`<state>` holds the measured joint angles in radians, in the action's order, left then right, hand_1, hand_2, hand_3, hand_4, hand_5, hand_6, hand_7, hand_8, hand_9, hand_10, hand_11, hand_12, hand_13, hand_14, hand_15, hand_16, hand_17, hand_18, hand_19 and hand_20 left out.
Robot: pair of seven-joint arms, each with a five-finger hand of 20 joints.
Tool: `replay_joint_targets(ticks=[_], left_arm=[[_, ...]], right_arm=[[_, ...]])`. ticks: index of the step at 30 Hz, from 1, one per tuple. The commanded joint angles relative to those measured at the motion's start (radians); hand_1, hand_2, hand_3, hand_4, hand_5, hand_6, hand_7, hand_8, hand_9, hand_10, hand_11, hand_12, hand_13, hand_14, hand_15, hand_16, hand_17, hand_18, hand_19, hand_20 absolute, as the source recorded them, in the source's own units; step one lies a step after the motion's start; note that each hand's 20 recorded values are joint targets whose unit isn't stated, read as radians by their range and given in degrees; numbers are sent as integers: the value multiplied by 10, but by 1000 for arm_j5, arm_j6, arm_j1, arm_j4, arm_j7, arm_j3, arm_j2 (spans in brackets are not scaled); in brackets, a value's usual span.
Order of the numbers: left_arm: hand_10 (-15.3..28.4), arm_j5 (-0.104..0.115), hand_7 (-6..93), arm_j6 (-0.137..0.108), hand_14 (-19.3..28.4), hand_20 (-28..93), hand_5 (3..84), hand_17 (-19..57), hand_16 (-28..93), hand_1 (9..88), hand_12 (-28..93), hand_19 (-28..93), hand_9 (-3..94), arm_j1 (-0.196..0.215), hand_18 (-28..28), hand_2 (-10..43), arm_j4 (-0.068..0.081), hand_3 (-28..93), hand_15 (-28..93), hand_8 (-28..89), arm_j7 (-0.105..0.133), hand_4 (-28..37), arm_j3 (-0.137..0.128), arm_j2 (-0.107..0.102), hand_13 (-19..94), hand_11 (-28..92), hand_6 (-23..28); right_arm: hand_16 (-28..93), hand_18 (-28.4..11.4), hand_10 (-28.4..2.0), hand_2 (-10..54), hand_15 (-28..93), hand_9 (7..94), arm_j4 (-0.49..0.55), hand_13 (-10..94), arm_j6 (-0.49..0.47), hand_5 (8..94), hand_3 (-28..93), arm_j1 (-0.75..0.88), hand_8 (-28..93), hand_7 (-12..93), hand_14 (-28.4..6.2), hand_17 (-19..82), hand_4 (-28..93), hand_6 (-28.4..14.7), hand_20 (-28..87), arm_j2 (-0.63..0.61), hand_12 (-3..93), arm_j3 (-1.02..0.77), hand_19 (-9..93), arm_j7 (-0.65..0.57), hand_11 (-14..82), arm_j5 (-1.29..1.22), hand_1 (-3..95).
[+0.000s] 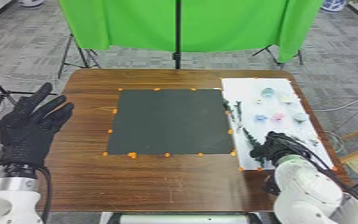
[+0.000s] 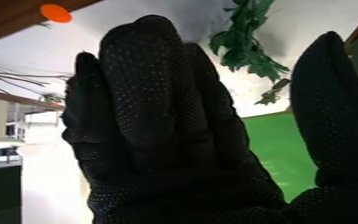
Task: Arrange flowers
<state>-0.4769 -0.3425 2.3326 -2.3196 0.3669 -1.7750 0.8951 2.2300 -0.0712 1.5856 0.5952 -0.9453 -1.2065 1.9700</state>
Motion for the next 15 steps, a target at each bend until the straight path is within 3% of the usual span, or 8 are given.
replay_joint_targets(ticks=[1, 10, 13, 15], left_arm=[[196, -2, 151, -8, 261, 31, 326, -99, -80, 197, 103, 524, 302, 10, 238, 80, -5, 773, 446, -103, -17, -283, -4, 11, 225, 252, 80], [195, -1, 150, -10, 261, 31, 326, -99, -80, 197, 103, 524, 301, 19, 238, 80, -10, 773, 446, -102, -14, -283, -11, 13, 225, 251, 80], [195, -4, 150, -8, 261, 31, 326, -99, -80, 197, 102, 524, 301, 18, 238, 80, -10, 772, 446, -102, -21, -283, -14, 16, 225, 251, 80], [196, -3, 151, -10, 261, 31, 326, -99, -80, 197, 103, 524, 302, 21, 238, 80, -10, 772, 446, -102, -20, -283, -15, 16, 225, 251, 79]], right_arm=[[125, -193, -204, -55, 637, 732, -32, 744, -22, 660, 685, -46, -93, 164, -147, 525, -203, -112, 199, -5, 172, 102, 932, -23, 337, 70, 328], [138, -190, -173, -92, 637, 759, -66, 768, -34, 703, 698, -131, -110, 259, -120, 526, -217, -74, 235, -5, 188, 261, 932, -25, 407, 153, 398], [149, -193, -155, -95, 647, 780, -78, 788, -5, 721, 676, -133, 47, 302, -105, 528, -252, -65, 307, -7, 192, 288, 932, -15, 435, 202, 467], [160, -197, -135, -95, 646, 808, -85, 809, -6, 749, 669, -137, 79, 319, -94, 530, -270, -55, 357, -2, 216, 294, 932, -15, 430, 206, 516]])
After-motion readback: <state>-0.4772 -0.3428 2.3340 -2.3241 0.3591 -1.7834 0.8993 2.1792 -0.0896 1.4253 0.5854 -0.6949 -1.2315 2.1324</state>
